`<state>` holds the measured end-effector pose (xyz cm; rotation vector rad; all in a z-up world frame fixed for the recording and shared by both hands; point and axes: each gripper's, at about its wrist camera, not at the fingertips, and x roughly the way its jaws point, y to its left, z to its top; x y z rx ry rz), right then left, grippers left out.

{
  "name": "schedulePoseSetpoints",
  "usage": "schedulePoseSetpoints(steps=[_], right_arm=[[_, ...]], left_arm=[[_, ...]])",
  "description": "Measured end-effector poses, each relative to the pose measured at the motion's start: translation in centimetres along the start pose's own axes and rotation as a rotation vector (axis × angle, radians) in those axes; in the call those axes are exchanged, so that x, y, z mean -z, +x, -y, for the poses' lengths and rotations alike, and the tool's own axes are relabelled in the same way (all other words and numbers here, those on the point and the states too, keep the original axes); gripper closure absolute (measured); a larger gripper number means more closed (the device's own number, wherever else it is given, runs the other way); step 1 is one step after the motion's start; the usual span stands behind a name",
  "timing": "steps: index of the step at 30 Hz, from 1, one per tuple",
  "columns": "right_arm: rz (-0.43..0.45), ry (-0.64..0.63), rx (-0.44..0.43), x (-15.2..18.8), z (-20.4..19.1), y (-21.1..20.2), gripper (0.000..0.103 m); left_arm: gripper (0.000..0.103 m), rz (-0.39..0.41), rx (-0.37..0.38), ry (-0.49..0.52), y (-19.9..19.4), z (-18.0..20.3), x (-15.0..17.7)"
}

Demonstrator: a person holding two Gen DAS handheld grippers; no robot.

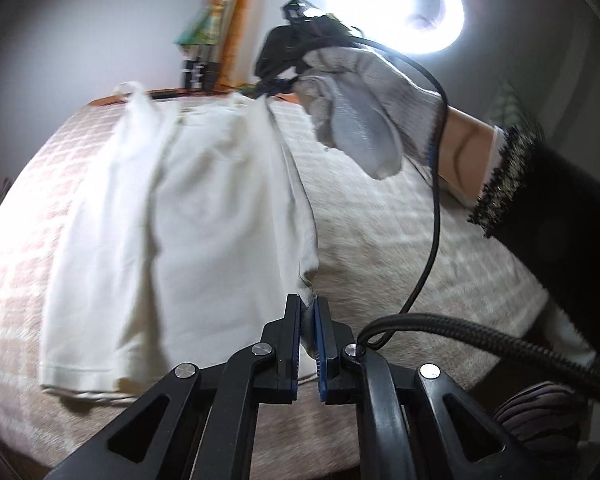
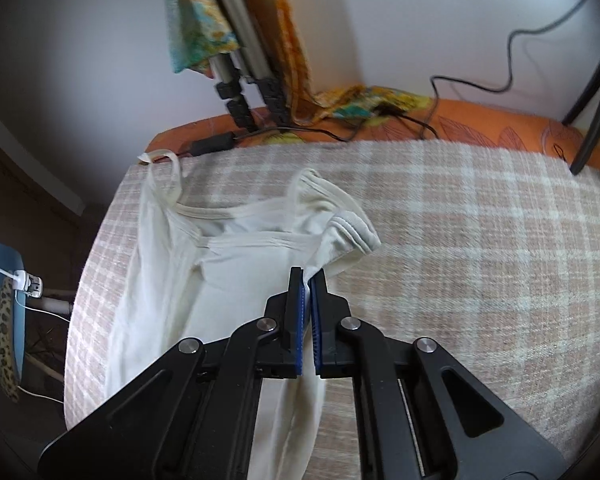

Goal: Fold small clothes
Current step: 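Fold that side edge over the first fold with both tools, then open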

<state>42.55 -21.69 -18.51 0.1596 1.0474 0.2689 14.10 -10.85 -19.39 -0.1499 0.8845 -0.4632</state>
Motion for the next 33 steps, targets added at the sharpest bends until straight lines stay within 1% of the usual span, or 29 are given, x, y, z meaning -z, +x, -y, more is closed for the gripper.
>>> schedulePoseSetpoints(steps=[3,6,10,12,15,16,18,19,20,21,23,26,30,33], right_arm=[[-0.002,-0.036,0.019,-0.9,-3.0,0.4,0.099],[-0.007,-0.084,0.032,-1.5,-6.1,1.2,0.099],[-0.02,-0.157,0.072,-1.4,-9.6,3.4,0.099],[-0.036,-0.179,0.095,-1.1,-10.9,4.8,0.099],[-0.066,-0.2,0.092,-0.7,-12.0,6.7,0.099],[-0.073,-0.207,0.096,-0.5,-12.3,7.2,0.099],[-0.086,-0.224,0.108,-0.1,-12.7,8.1,0.098],[-0.09,-0.229,0.11,0.0,-12.8,8.3,0.097],[-0.097,-0.226,0.105,0.0,-12.7,8.3,0.09],[-0.099,-0.217,0.096,0.0,-12.6,8.2,0.078],[-0.08,-0.189,0.066,0.0,-12.0,7.1,0.065],[-0.039,-0.16,0.019,0.2,-10.7,3.8,0.065],[0.003,-0.116,-0.043,1.6,-8.8,-2.3,0.065],[0.034,-0.094,-0.073,4.6,-7.5,-7.2,0.065]], left_arm=[[0.1,0.026,-0.019,-0.049,-1.5,-1.9,0.1],[0.1,0.034,-0.041,-0.094,-2.3,-3.8,0.4],[0.1,-0.004,-0.051,-0.177,-2.1,-6.1,0.9],[0.1,-0.017,-0.072,-0.184,-2.1,-6.5,1.3],[0.099,-0.04,-0.103,-0.188,-1.8,-6.7,1.8],[0.098,-0.048,-0.107,-0.195,-2.0,-7.1,1.9],[0.091,-0.078,-0.12,-0.203,-1.8,-7.3,2.2],[0.085,-0.081,-0.119,-0.199,-2.0,-7.5,2.2],[0.081,-0.077,-0.124,-0.194,-2.4,-7.5,2.4],[0.079,-0.069,-0.132,-0.182,-2.8,-7.5,2.5],[0.074,-0.058,-0.153,-0.15,-3.5,-7.4,2.7],[0.071,-0.05,-0.161,-0.127,-4.3,-7.6,3.1],[0.067,-0.036,-0.185,-0.075,-5.4,-8.1,3.4],[0.067,-0.016,-0.204,-0.049,-6.8,-8.9,3.8]])
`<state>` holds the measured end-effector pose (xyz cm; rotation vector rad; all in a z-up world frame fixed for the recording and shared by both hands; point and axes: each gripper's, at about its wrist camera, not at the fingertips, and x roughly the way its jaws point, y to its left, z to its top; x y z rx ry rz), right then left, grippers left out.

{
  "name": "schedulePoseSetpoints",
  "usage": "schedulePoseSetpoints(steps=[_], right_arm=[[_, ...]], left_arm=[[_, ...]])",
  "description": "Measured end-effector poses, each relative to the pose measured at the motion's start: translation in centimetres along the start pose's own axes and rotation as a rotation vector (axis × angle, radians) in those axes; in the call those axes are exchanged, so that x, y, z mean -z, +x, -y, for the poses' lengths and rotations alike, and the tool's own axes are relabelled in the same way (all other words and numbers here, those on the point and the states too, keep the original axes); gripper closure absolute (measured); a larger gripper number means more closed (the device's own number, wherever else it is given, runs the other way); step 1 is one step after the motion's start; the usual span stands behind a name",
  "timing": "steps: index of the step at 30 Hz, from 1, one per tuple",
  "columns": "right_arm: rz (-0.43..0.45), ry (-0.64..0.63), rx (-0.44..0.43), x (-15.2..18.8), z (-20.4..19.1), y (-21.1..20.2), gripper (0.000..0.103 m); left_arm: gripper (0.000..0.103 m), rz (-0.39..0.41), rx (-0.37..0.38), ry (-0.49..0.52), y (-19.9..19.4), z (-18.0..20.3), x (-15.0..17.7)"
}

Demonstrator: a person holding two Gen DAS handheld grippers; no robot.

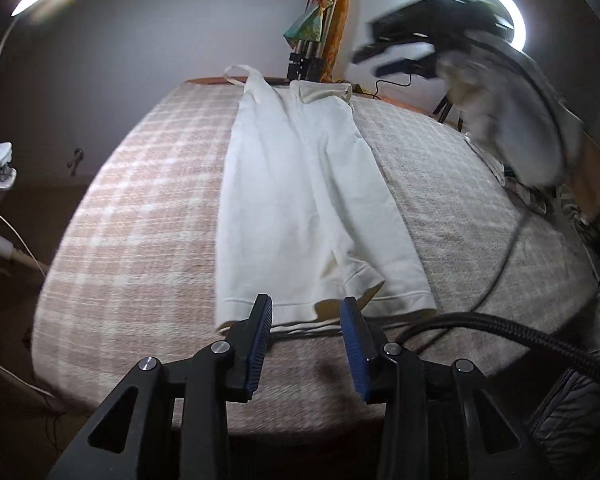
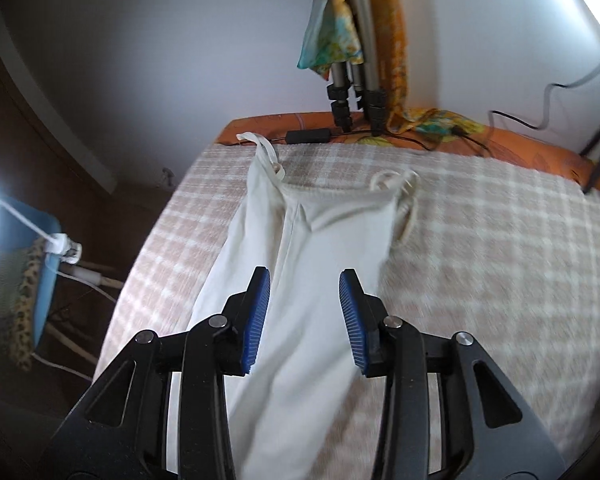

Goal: Fold small clothes
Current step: 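Fold that side edge over the first fold with both tools, then open, then grasp the hem of the folded strip with both tools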

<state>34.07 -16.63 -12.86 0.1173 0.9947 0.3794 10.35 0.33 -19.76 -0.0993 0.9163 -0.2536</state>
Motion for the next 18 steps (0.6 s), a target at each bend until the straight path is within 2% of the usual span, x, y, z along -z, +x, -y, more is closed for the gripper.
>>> schedulePoseSetpoints(steps=[3,7,10,13,15,18], right_arm=[[0.004,0.039,-0.021,4.2,0.8,-4.0,0.065],[-0.055,0.075,-0.023,11.1,1.6,-6.1,0.065],[-0.12,0.107,-0.052,15.8,1.4,-5.7,0.065],[-0.2,0.105,-0.073,19.1,0.3,-4.1,0.065],[-0.241,0.089,-0.069,20.5,-0.4,-2.8,0.065],[-0.266,0.085,-0.069,21.9,-0.8,-1.4,0.065]], left_arm=[[0.065,0.014,-0.021,0.005,-1.0,-1.4,0.4],[0.06,0.013,-0.029,-0.07,-1.7,-4.2,-0.1],[0.052,-0.021,0.04,-0.175,-1.1,-6.4,-1.0],[0.052,-0.081,0.109,-0.253,0.4,-7.6,-1.8],[0.052,-0.113,0.128,-0.267,1.7,-7.6,-1.9],[0.058,-0.176,0.153,-0.283,3.6,-7.3,-1.6]])
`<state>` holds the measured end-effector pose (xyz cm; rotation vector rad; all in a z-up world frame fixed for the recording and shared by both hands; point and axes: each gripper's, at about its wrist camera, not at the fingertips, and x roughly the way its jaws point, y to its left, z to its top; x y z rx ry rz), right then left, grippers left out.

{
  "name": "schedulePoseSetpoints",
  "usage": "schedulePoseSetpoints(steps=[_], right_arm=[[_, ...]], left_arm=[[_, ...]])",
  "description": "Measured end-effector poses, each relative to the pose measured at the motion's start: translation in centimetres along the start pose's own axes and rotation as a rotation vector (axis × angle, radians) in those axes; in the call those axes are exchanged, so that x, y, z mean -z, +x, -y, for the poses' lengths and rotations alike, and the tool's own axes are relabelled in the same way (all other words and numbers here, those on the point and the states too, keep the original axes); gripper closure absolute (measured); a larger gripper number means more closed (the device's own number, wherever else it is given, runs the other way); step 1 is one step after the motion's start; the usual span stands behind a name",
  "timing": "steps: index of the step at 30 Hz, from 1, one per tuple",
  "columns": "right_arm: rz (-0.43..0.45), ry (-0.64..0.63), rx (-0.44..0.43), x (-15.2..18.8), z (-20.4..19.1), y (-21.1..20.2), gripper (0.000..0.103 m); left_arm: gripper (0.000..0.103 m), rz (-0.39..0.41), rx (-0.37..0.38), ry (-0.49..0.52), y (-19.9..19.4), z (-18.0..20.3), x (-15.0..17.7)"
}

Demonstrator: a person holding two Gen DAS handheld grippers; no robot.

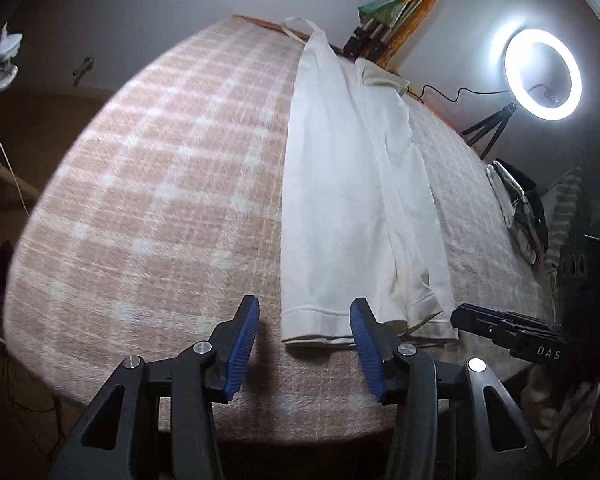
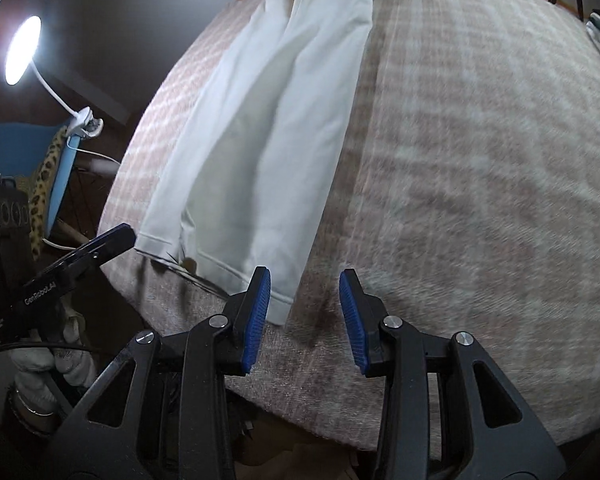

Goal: Fold small clothes
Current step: 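Grasp the hem of the folded strip with both tools, then lift the hem and fold it up toward the straps with both tools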

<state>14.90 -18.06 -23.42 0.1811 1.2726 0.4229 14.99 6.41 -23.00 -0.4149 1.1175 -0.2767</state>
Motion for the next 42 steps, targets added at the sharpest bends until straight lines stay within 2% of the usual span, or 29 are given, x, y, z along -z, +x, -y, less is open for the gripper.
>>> schedulePoseSetpoints(steps=[2,3,4,5,6,7,12,14,16,19,21,25,28,29,31,32,33,37,38,39,40,42], right_arm=[[0.016,0.008,-0.004,0.1,0.1,0.2,0.065],[0.015,0.011,-0.011,-0.1,0.2,0.2,0.066],[0.018,0.013,-0.017,-0.2,0.2,0.2,0.069],[0.018,0.003,-0.017,-0.3,0.1,0.4,0.079],[0.016,-0.013,-0.008,-0.2,-0.2,0.6,0.093],[0.012,-0.032,-0.003,-0.1,-0.5,1.0,0.095],[0.033,-0.05,-0.02,0.2,-0.8,0.1,0.1],[0.077,-0.031,-0.073,0.6,-0.4,-1.8,0.1],[0.105,-0.043,-0.096,0.9,-0.2,-2.6,0.1],[0.052,-0.049,-0.038,1.5,-0.2,-0.6,0.101],[0.023,-0.037,-0.02,1.7,-0.1,0.5,0.101],[0.067,-0.025,-0.064,1.5,-0.1,-0.9,0.101],[0.102,-0.015,-0.073,1.4,0.5,-1.6,0.101],[0.092,-0.002,-0.092,1.4,0.8,-1.6,0.098],[0.058,0.035,-0.127,1.4,1.4,-1.0,0.082],[0.052,0.046,-0.134,1.5,1.6,-0.9,0.068],[0.045,0.056,-0.14,1.6,1.7,-0.7,0.065],[0.025,0.042,-0.195,1.8,1.2,0.2,0.065],[0.03,0.021,-0.185,1.8,0.7,0.3,0.068],[0.034,-0.007,-0.163,1.8,0.2,0.4,0.088],[0.024,-0.029,-0.143,1.9,-0.2,0.7,0.097],[0.018,-0.032,-0.137,1.9,-0.5,1.0,0.097]], left_arm=[[0.071,-0.024,0.001,-0.005,0.9,0.1,0.2],[0.073,-0.009,-0.009,0.005,1.0,0.3,0.2],[0.082,-0.006,-0.017,0.021,1.1,0.6,0.1],[0.091,-0.013,-0.015,0.034,1.4,0.8,0.0],[0.094,-0.009,-0.015,0.038,1.5,0.9,-0.1],[0.101,0.001,-0.016,0.043,1.5,1.0,-0.1],[0.102,0.059,0.027,-0.019,-0.7,-0.1,-0.2],[0.102,0.088,0.093,-0.068,-2.1,-1.0,0.1],[0.102,0.087,0.07,-0.06,-1.9,-1.2,0.3],[0.102,0.033,0.025,-0.045,0.0,-1.2,1.0],[0.102,0.029,0.007,-0.029,0.4,-0.9,1.4],[0.102,0.059,0.002,0.005,-0.6,-0.4,1.3],[0.102,0.051,-0.007,-0.002,-0.3,-0.6,1.3],[0.102,0.046,-0.007,-0.007,-0.2,-0.7,1.3],[0.102,0.046,-0.008,-0.005,-0.1,-0.7,1.3],[0.102,0.048,-0.011,-0.002,-0.1,-0.7,1.3],[0.102,0.05,-0.011,-0.001,-0.2,-0.7,1.3],[0.102,0.049,-0.011,-0.001,0.0,-0.7,1.2],[0.102,0.047,-0.012,-0.001,0.1,-0.7,1.1],[0.102,0.045,-0.014,-0.001,0.2,-0.7,1.1],[0.102,0.043,-0.013,-0.003,0.2,-0.7,1.1],[0.102,0.046,-0.001,-0.016,0.0,-0.8,1.1]])
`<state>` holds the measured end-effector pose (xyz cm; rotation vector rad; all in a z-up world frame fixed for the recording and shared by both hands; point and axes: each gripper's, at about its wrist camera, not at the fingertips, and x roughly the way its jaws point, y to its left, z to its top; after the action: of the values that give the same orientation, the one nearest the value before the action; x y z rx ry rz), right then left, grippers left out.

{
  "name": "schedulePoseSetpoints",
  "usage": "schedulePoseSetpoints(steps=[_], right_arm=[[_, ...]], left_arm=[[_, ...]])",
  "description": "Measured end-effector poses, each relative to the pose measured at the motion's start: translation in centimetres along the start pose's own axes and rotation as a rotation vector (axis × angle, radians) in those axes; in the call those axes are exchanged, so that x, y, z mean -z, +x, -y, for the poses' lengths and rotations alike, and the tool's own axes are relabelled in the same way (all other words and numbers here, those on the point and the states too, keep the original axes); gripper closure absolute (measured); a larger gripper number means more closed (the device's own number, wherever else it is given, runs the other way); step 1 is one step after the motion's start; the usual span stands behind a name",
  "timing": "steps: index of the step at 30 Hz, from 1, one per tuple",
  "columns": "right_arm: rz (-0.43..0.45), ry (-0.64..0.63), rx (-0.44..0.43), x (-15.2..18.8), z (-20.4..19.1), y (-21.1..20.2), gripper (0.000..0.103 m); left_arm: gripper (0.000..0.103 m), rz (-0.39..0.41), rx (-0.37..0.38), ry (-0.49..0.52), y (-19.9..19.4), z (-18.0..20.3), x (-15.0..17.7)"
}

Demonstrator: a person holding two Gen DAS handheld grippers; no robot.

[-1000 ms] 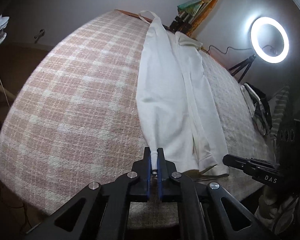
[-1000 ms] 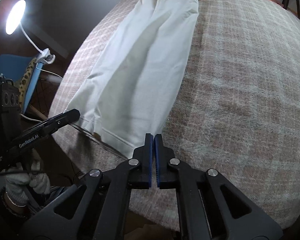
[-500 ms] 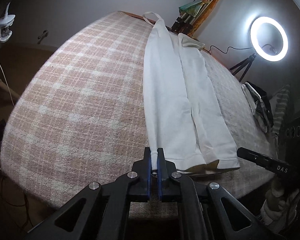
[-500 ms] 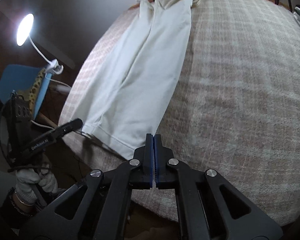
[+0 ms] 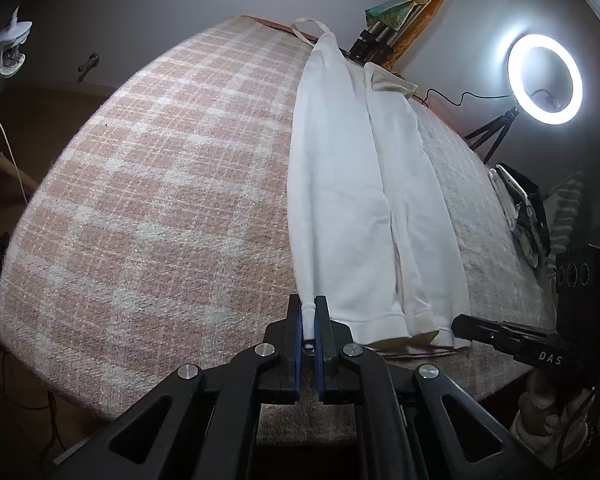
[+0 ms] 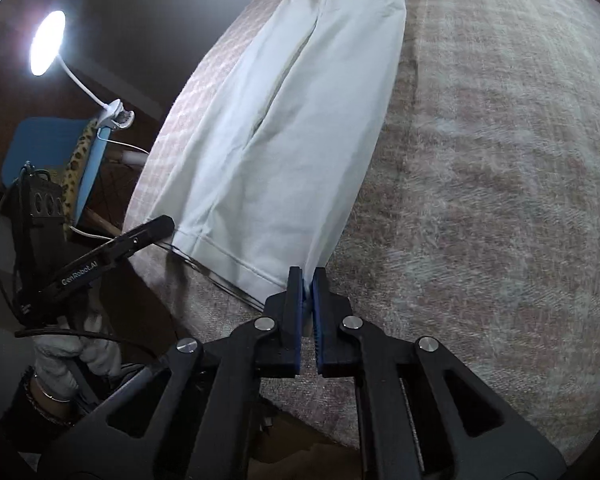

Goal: Fold small clothes
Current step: 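Lift the hem and fold it up toward the straps with both tools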

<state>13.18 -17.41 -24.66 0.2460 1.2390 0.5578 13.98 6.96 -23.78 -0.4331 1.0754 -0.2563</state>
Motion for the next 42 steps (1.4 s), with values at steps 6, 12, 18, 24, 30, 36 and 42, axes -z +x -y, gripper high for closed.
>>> schedulePoseSetpoints(steps=[6,12,18,24,30,36,42], right_arm=[[0.021,0.0,-0.047,1.3,-0.1,-2.9,0.098],[-0.025,0.004,-0.031,3.3,0.7,-2.3,0.098],[0.002,0.085,-0.163,1.8,2.4,-3.8,0.098],[0.059,0.113,-0.21,-0.7,3.1,-4.9,0.098],[0.115,0.154,-0.216,-4.6,4.2,-5.3,0.098],[0.164,0.195,-0.216,-8.6,5.4,-4.2,0.098],[0.153,0.267,-0.191,-11.1,7.1,-1.6,0.098]], left_arm=[[0.102,0.028,0.048,-0.007,-2.7,0.7,1.5],[0.102,-0.02,0.028,0.025,-2.2,1.7,3.9],[0.102,0.02,0.067,0.002,-3.7,2.4,1.6],[0.102,0.05,0.073,0.003,-3.7,3.3,-2.2],[0.102,0.065,0.05,-0.002,-1.8,3.5,-6.2],[0.102,0.051,0.007,-0.016,1.7,2.7,-9.9],[0.101,0.027,-0.036,-0.008,5.1,2.2,-11.9]])
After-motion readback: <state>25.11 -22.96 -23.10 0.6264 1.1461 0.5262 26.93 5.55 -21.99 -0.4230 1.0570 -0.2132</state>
